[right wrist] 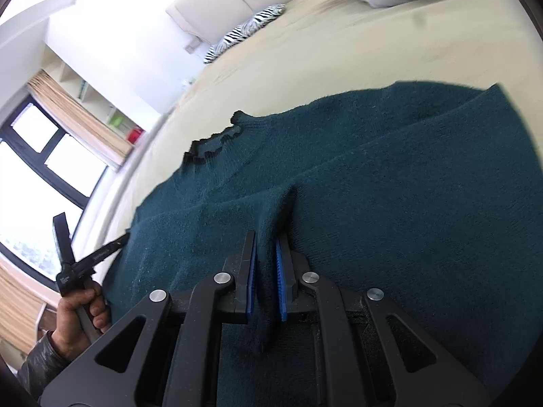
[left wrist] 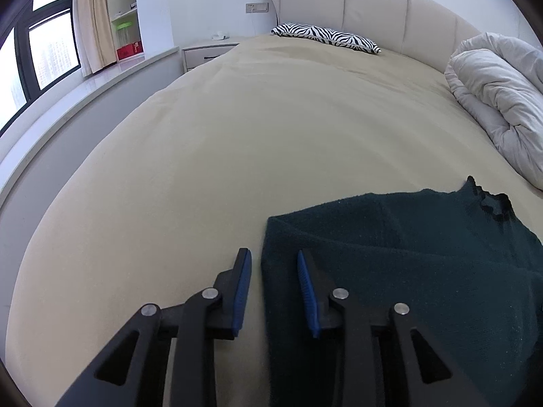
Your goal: Fold small clothes
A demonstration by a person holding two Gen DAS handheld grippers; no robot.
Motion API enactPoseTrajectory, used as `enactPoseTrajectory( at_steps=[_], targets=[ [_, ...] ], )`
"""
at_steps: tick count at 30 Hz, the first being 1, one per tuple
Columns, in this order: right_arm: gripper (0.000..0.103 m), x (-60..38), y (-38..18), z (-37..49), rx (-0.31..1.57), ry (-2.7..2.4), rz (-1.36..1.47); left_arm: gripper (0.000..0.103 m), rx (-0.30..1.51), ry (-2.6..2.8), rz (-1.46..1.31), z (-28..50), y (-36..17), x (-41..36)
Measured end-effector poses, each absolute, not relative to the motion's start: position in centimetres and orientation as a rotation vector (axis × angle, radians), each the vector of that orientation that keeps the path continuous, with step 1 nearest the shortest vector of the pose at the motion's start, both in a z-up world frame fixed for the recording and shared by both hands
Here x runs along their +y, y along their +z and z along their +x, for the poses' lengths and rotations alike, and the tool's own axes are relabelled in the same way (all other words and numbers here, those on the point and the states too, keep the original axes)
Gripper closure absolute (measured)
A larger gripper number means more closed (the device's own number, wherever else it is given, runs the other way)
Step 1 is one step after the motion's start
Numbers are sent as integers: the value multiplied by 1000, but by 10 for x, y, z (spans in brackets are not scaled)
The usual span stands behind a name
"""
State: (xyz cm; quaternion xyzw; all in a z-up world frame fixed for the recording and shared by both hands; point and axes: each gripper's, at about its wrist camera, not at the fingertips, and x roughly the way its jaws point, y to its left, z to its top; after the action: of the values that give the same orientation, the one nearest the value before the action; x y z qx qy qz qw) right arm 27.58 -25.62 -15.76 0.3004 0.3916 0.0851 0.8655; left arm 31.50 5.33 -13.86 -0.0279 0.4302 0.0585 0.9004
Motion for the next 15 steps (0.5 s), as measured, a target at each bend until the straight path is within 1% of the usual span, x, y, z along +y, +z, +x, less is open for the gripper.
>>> enactPoseTrajectory(
  at_steps=[2,4,5,6,7,9,11,13,15],
  targets=[
    [77,-251,-145,263,807,154,626,67,882,138,6,307,-137,45],
    [71,-241,-135,250,799,144,584,64,874,160,81,301,-138,37],
    [64,-235,-134,246,805,136,554,63,874,161,85,300,-139,37],
    [57,-227,-136,247,828,126,513,61,877,160,78,299,-139,38],
    [57,-222,-142,249,855,113,466,56,883,164,75,299,-139,41],
    [57,-219,-148,251,842,120,419,48,890,185,102,292,-135,46],
    [60,-227,-145,252,854,114,466,48,881,183,113,277,-127,52],
    [57,-235,-134,243,866,36,464,48,880,183,93,254,-119,60],
    [57,-244,-120,223,842,-13,461,48,872,168,32,220,-109,74]
  ],
)
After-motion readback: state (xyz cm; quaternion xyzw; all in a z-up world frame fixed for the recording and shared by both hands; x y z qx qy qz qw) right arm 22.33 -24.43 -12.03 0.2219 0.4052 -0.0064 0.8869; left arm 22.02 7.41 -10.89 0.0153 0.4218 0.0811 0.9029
